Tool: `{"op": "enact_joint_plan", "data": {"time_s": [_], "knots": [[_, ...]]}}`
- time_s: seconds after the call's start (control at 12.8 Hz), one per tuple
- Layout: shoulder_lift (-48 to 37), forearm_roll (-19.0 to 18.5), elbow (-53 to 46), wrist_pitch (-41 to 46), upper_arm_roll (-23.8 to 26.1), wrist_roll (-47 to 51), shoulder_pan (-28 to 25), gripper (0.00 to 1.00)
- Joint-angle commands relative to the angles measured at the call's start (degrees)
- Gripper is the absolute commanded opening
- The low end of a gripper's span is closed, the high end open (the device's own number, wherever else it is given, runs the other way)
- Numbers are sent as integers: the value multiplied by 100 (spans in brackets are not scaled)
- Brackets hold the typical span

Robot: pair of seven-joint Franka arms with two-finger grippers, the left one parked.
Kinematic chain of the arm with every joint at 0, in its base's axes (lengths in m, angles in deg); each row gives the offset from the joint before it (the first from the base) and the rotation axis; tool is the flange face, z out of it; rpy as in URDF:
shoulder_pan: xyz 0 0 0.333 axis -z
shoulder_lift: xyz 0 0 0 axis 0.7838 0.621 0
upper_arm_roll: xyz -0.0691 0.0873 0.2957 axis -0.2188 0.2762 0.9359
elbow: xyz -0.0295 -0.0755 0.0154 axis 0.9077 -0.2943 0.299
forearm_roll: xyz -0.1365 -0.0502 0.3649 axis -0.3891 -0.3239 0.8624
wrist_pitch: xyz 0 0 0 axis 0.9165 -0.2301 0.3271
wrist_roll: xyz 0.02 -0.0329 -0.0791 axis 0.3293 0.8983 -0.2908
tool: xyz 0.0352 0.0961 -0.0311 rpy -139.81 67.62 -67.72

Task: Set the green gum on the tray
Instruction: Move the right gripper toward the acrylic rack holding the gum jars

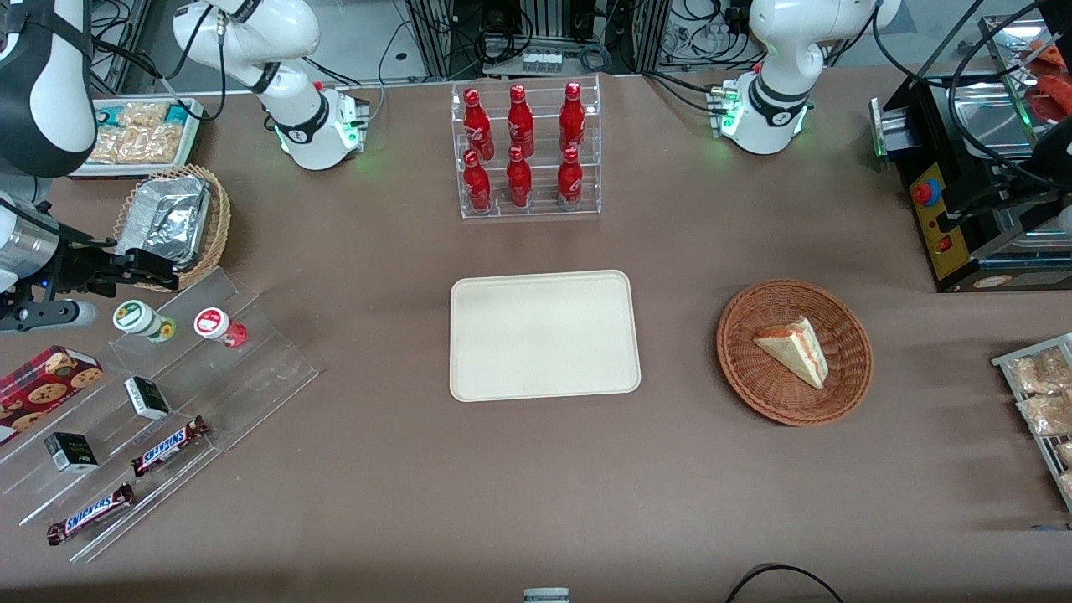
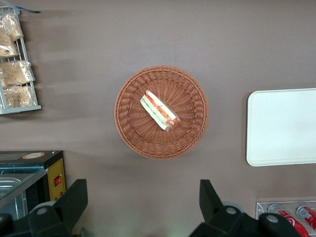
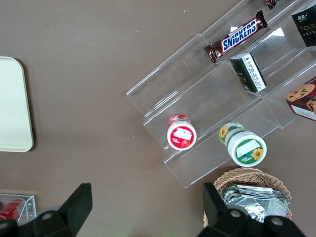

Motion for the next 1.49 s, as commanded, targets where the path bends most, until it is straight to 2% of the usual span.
{"op": "enact_joint_plan", "data": {"time_s": [0.0, 0.31, 0.47, 0.71, 1.02, 1.25, 1.41], "knots": [[87, -106, -212, 144, -25, 89, -39, 100], [105, -229, 16, -128, -51, -383, 31, 100], [27, -256, 541, -740, -95, -1356, 127, 100], [-1, -265, 956, -1305, -95, -3200, 609, 100], [8, -186, 1667, -2332, -95, -5119, 1085, 100], [70, 7, 1976, -2843, -95, -5728, 1296, 100], [87, 34, 2117, -3028, -86, -5773, 1367, 100]]}}
